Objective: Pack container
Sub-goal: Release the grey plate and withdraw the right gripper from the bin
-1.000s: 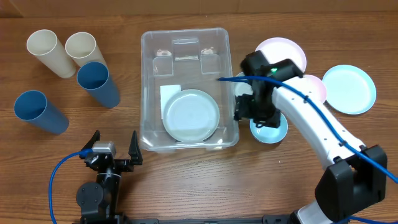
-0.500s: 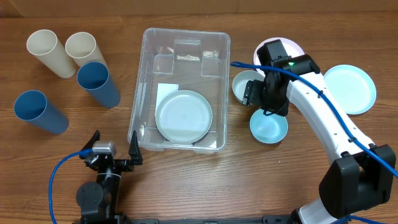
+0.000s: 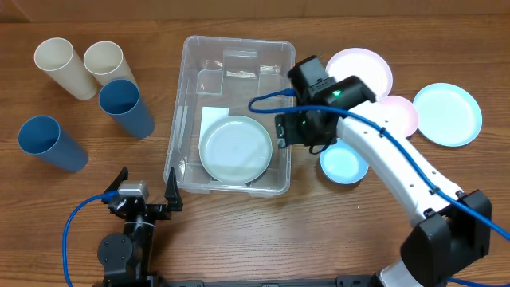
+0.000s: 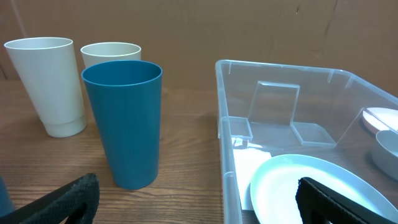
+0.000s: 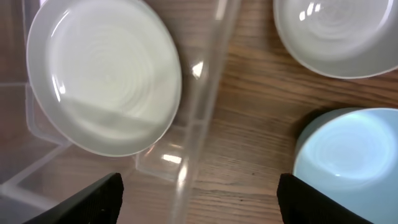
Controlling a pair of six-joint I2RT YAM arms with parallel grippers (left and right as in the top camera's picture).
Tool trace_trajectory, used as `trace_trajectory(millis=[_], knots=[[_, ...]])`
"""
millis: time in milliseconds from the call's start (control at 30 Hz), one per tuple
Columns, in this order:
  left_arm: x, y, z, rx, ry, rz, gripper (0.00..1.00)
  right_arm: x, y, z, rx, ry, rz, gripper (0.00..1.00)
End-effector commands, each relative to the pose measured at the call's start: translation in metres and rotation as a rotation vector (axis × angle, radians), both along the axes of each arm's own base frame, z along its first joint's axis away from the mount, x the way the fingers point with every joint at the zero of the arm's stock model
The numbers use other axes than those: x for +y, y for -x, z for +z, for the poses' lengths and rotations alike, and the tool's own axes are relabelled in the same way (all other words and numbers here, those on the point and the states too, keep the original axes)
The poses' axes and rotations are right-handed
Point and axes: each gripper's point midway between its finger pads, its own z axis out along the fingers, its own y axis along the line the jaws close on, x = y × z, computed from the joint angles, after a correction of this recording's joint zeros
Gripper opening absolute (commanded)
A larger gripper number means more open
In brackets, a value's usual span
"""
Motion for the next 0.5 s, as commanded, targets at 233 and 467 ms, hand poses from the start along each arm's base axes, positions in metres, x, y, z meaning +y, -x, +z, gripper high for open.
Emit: trace_trajectory(millis=[233,467], knots=[[0.003,0.0,0.0,-0.005,-0.013,0.014,1.0,-0.013,0.006,-0.024,0.035,0.117,0.018,0.82],[0.003,0.0,0.0,-0.005,-0.013,0.014,1.0,-0.035,-0.003,-0.025,0.021,0.166,-0.02,0.82]])
